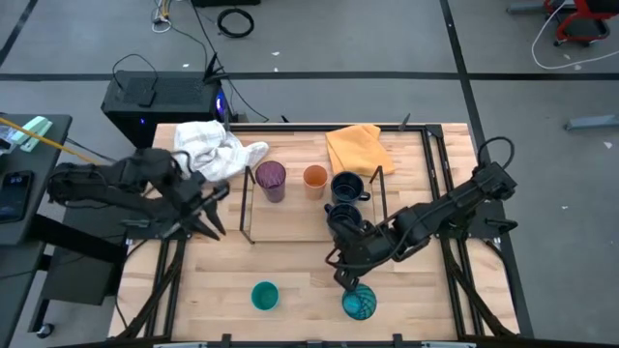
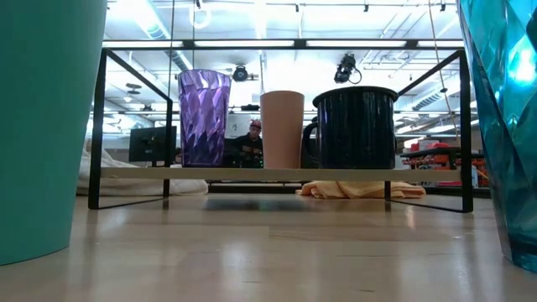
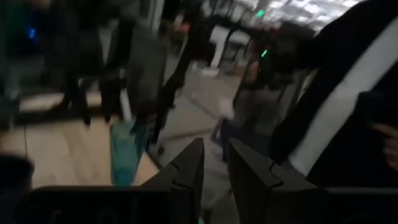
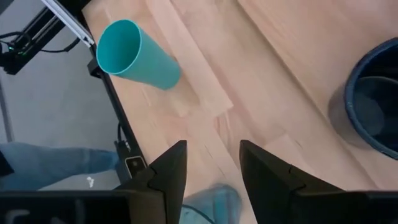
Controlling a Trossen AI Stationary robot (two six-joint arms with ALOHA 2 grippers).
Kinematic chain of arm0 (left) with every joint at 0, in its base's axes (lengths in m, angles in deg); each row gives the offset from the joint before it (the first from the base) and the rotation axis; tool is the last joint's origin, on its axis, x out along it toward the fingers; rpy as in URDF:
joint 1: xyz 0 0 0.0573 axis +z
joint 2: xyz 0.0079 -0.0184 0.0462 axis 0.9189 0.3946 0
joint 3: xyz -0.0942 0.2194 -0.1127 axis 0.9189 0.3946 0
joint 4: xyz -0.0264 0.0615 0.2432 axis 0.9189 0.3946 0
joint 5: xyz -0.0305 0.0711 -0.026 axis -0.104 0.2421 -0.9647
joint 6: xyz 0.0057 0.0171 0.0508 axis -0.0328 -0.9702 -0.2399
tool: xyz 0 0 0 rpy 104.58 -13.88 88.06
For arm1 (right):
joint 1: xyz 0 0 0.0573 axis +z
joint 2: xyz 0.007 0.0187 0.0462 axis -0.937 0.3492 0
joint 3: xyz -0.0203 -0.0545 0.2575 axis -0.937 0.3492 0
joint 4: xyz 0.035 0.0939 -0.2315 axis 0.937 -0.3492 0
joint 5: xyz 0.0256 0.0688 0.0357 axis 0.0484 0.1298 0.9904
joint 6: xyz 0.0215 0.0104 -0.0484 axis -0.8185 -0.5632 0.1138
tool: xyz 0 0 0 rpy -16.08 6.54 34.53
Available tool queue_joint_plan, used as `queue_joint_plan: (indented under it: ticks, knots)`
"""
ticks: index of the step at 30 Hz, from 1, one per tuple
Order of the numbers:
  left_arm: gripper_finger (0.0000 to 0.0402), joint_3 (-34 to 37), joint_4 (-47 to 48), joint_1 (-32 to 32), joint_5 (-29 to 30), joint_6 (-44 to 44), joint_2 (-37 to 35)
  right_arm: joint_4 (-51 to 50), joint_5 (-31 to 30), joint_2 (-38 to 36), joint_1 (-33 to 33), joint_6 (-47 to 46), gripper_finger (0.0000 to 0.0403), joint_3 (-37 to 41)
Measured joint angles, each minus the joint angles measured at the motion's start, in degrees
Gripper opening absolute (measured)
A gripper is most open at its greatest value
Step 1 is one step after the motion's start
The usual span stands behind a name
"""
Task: Stack small to large cups/mugs on shelf
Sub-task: Put the blue cup on the shelf
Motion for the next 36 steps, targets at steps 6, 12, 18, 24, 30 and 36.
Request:
queue_joint_plan:
  ticks: [6, 12, 18, 24, 30, 36]
  knots:
    - [0.007, 0.0, -1.56, -4.29, 2.12, -0.79, 4.5, 1.63, 0.22, -0.77, -2.37, 1.19, 0.0153, 0.0]
    - [0.0071, -0.03, -4.43, -6.69, 2.3, -1.46, 10.21, 3.07, 0.89, -1.14, -3.54, 4.35, 0.0153, -0.04]
    - [0.0071, 0.0, 2.78, -8.06, 3.84, -3.12, 15.93, 2.07, -0.76, -4.19, -4.77, 5.76, 0.0153, -0.04]
    - [0.0063, 0.04, 6.13, -8.77, 6.17, -3.78, 20.6, 1.63, -4.6, -8.63, -4.67, 5.8, 0.0152, -0.08]
    - [0.0061, -1.58, 6.4, -13.05, 8.8, -3.67, 25.01, -3.67, -5.82, -11.56, -4.66, 6.04, 0.0152, -0.09]
    - [0.0052, -15.45, 17.01, -15.6, 12.94, -9.69, 31.18, -7.59, -5.82, -11.92, -4.66, 7.02, 0.0152, -0.09]
